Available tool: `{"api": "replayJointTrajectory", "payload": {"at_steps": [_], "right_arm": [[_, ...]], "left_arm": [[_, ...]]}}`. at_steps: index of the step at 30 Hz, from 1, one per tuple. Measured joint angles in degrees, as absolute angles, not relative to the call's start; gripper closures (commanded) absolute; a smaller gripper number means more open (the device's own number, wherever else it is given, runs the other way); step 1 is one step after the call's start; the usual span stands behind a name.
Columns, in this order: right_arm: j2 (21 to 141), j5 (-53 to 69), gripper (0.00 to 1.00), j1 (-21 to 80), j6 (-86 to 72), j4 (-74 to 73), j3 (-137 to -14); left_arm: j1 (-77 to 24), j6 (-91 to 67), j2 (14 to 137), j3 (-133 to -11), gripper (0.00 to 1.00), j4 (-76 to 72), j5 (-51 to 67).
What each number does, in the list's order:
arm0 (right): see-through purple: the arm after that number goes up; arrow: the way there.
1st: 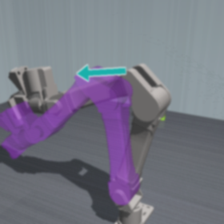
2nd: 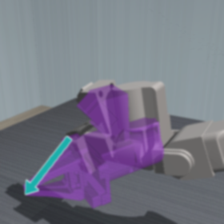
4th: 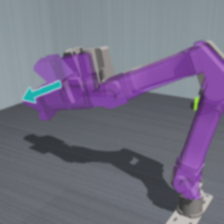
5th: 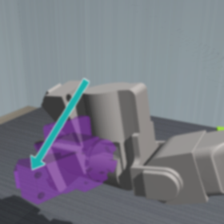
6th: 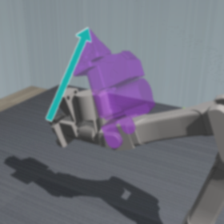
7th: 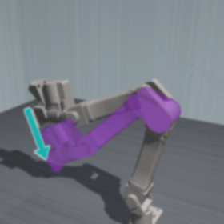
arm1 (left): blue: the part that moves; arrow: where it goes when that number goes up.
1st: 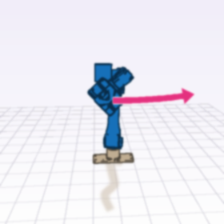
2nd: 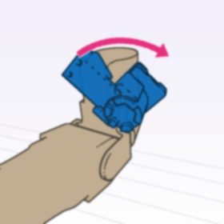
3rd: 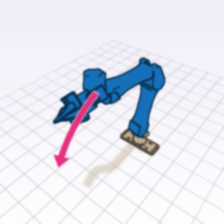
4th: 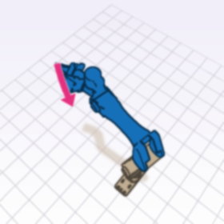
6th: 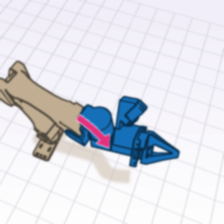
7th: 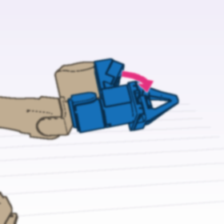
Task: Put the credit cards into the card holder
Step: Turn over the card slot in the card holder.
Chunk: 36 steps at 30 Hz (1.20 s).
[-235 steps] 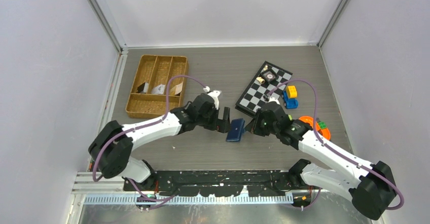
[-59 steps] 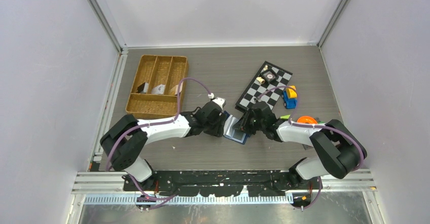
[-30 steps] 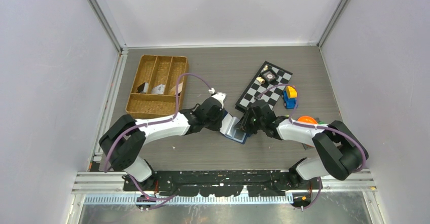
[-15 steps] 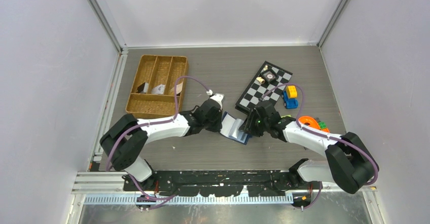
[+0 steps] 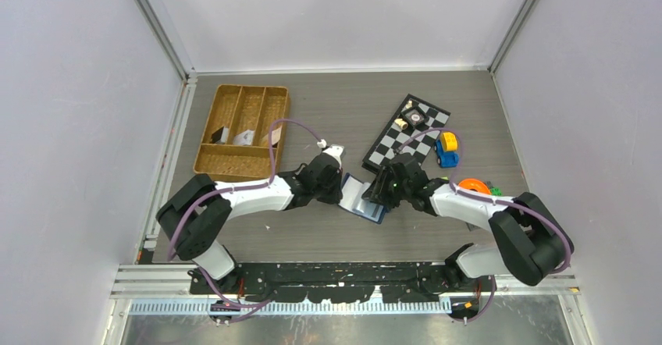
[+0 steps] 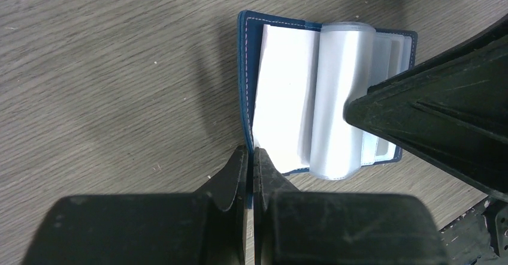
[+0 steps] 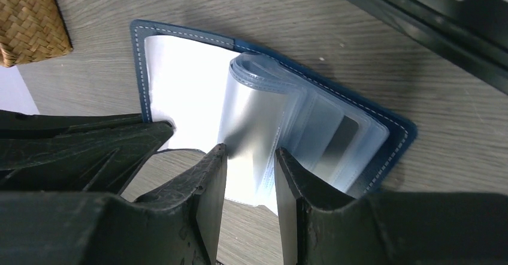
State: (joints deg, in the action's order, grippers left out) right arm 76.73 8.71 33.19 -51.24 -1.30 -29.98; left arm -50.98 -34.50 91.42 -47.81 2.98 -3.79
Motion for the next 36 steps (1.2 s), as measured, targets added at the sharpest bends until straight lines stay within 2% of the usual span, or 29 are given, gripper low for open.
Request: {"api": "replayJointTrajectory", "payload": {"at_steps": [11, 20, 31, 36], "right_arm": [[82.3, 13.4, 0.6, 33.1, -53.3, 8.6, -30.0], [82.9, 15.9, 0.59, 33.1, -54.2, 10.4, -30.9], [80.4, 16.5, 0.57, 33.1, -54.3, 9.7, -31.6], [71.6, 13.6, 0.49, 33.1, -52.2, 1.6, -34.2]], "left_arm": [[-50.9, -35.8, 92.6, -47.4, 1.0, 2.1, -2.9], [-50.9, -37.5, 92.8, -46.6, 1.0, 0.1, -1.4], [-50.9, -37.6, 92.6, -45.2, 0.8, -0.6, -1.0], [-50.9, -37.5, 92.4, -44.4, 0.81, -0.5, -0.9]]}}
